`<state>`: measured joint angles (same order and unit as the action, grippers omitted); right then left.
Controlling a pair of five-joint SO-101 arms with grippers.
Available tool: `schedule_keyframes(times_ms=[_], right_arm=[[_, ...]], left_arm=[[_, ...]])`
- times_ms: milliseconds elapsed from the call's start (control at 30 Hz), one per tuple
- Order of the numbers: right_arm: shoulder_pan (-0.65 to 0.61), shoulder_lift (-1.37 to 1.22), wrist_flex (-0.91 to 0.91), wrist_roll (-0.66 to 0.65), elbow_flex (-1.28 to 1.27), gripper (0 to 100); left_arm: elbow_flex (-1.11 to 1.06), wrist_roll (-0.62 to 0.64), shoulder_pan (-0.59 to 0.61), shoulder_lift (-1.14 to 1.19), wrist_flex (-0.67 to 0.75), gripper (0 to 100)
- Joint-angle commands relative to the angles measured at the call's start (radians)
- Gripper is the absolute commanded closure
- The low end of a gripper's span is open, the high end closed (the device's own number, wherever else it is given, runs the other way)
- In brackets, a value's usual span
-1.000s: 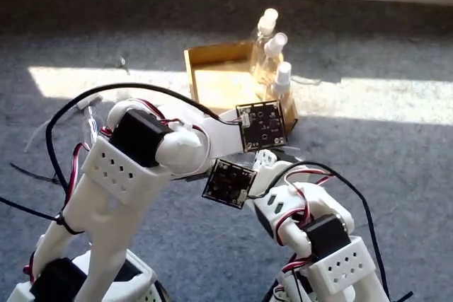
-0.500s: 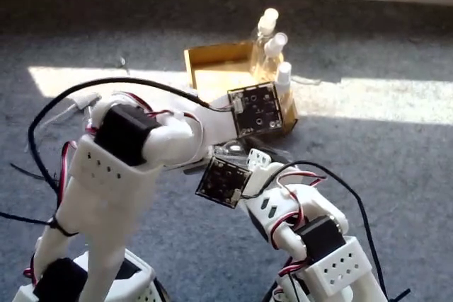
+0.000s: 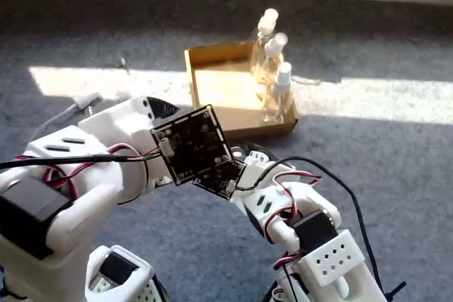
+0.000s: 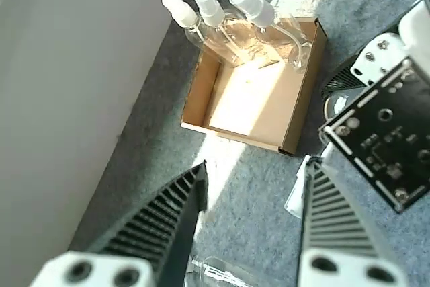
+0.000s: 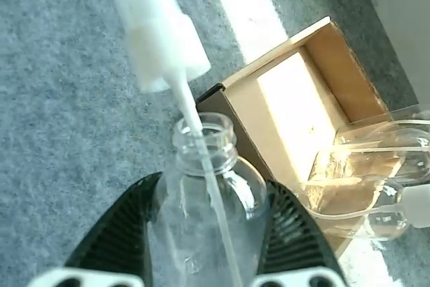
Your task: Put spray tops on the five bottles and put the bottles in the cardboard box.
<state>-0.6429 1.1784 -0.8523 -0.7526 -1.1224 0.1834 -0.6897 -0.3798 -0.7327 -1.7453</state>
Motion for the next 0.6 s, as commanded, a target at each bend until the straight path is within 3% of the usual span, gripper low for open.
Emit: schedule_keyframes(times_ms=[0,100,167,333,433,567], right_arm=[[-0.004,0.008,0.015,0.025,-0.005,99.5],[-0.001,0.008,0.018,0.044,-0.002,99.5],[0.008,0.004,0.059,0.126,0.001,99.5],[0.140,-0.001,0.262,0.356,0.005,99.5],[0.177,-0.001,0.426,0.489,0.031,99.5],[0.197,-0.001,0.628,0.661,0.059,99.5]], left_arm=[[0.004,0.014,0.122,-0.028,0.002,78],[-0.005,0.147,0.282,-0.027,0.046,78],[-0.044,0.293,0.401,-0.022,0.083,78],[-0.406,0.631,0.568,-0.005,0.293,78],[-0.685,0.723,0.607,-0.010,0.505,78],[-0.901,0.729,0.607,-0.012,0.723,78]])
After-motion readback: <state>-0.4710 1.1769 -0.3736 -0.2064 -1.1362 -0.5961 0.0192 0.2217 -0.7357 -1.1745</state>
